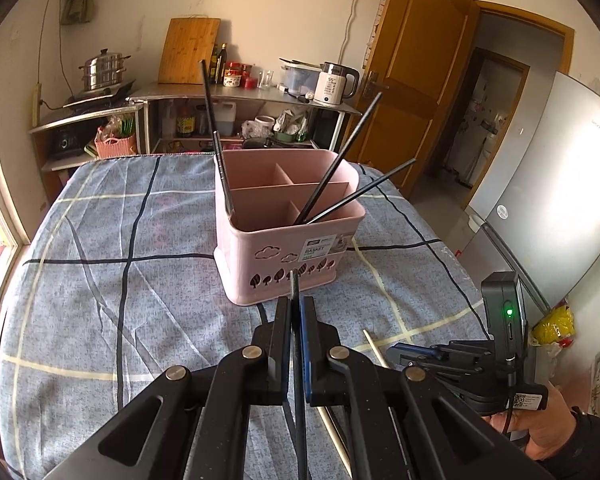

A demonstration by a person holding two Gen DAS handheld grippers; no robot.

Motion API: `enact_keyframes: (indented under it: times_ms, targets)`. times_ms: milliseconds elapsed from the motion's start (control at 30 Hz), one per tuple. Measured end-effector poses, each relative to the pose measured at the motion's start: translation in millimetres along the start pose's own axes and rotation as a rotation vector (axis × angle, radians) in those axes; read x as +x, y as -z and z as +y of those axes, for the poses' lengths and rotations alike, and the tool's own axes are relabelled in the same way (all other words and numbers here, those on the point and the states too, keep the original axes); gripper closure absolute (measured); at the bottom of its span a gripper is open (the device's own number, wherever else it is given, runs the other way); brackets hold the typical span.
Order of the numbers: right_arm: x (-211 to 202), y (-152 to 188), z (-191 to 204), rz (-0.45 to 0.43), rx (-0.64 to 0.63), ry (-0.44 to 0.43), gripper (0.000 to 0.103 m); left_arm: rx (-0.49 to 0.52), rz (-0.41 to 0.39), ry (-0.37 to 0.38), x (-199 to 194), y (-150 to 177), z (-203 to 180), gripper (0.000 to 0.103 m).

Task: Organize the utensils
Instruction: 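Lift both held chopsticks upright and carry them over the pink basket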

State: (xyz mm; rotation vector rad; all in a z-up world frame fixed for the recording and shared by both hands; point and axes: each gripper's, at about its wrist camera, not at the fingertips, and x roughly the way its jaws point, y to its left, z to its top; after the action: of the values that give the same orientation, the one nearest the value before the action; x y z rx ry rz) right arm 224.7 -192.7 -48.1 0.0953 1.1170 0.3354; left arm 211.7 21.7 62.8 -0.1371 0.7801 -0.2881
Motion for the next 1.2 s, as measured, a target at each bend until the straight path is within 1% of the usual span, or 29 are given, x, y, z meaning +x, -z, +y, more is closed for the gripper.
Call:
enact_keyframes:
  times_ms: [133, 233, 400, 467, 533, 600, 800, 1033, 1200]
  targets:
    - [5, -5, 8, -0.001, -0.028, 0.006, 0.095, -0.013, 0.008, 0.003, 5, 1, 6, 0.099]
    - [14, -8, 12, 0.018, -0.035, 0.005, 0.093, -0.021, 0.017, 0.006, 9, 2, 9, 0.099]
    - [22, -20, 16, 0.029, -0.057, 0.016, 0.093, -0.027, 0.027, 0.009, 14, 1, 13, 0.099]
    - [24, -24, 17, 0.04, -0.07, 0.015, 0.093, -0.029, 0.03, 0.009, 16, 0, 14, 0.099]
    - [26, -28, 17, 0.044, -0.078, 0.015, 0.098, -0.03, 0.032, 0.01, 17, 1, 14, 0.099]
    - [23, -32, 15, 0.04, -0.075, 0.001, 0.098, -0.027, 0.029, 0.009, 16, 0, 13, 0.099]
    - [-11, -40, 17, -0.042, -0.08, -0.018, 0.098, -0.016, 0.012, 0.006, 8, -4, 11, 0.099]
    - [-74, -50, 31, -0.183, -0.103, -0.043, 0.098, 0.007, -0.031, 0.004, -14, -14, 1, 0.099]
    - [-108, -55, 41, -0.27, -0.129, -0.055, 0.098, 0.022, -0.07, 0.008, -34, -24, -5, 0.099]
